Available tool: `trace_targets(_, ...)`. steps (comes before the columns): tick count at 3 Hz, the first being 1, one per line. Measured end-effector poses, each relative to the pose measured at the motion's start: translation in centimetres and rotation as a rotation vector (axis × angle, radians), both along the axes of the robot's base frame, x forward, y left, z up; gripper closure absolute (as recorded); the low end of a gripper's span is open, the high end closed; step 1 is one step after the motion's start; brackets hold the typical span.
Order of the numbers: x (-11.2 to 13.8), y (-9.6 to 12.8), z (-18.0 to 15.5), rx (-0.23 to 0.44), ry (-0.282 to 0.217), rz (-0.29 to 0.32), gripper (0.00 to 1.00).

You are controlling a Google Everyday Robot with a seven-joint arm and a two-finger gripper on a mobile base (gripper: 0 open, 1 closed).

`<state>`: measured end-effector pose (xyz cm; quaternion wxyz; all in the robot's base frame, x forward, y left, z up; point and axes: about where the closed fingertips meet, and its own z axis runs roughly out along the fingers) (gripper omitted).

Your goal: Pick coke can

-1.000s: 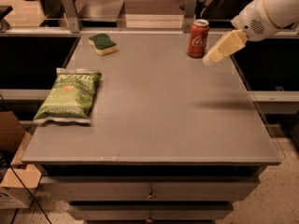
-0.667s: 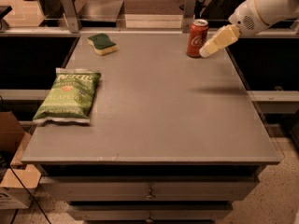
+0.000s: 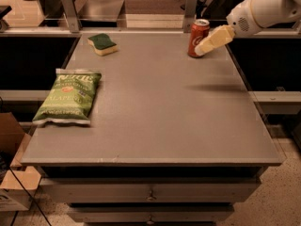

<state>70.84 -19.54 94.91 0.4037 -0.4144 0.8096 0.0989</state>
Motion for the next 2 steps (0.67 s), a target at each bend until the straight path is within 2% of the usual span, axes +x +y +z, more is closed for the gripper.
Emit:
trace_targets(1,3.7,2.4,-0.4,0.128,-0.079,-0.046,0.0)
trace_targets(2,6.9,3.8,-1.5,0.228,-0.113,-0.096,0.0)
